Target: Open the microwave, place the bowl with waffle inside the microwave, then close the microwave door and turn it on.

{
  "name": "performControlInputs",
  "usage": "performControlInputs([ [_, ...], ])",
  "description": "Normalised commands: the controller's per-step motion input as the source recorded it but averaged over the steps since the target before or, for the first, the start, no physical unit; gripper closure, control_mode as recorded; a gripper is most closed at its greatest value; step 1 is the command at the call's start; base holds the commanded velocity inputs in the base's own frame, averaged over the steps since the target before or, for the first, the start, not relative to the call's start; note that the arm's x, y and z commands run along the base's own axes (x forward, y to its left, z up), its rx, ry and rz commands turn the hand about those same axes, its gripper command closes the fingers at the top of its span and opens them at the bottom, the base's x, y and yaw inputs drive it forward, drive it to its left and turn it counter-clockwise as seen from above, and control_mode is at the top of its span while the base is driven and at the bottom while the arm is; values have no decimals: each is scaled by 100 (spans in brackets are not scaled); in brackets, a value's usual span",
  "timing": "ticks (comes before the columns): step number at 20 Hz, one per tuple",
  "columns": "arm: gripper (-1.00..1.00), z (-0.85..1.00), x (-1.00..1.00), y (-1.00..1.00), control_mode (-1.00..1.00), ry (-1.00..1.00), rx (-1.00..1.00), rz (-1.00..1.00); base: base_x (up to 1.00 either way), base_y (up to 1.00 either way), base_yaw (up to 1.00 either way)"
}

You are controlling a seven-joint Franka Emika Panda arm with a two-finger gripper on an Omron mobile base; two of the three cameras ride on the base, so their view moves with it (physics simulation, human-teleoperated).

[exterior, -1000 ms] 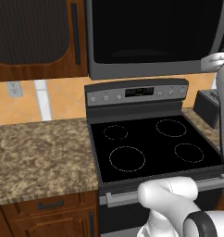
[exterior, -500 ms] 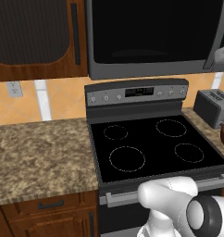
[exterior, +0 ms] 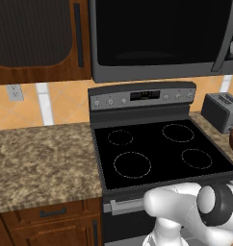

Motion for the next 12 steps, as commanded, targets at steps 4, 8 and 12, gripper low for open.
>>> performControlInputs([
  [4,-100,21,42,-34,-100,-4,5,0,0,0,0],
  [8,-100,16,46,-22,-100,-2,2,-1,0,0,0],
  [12,-100,0,56,-8,-100,0,0,-3,0,0,0],
])
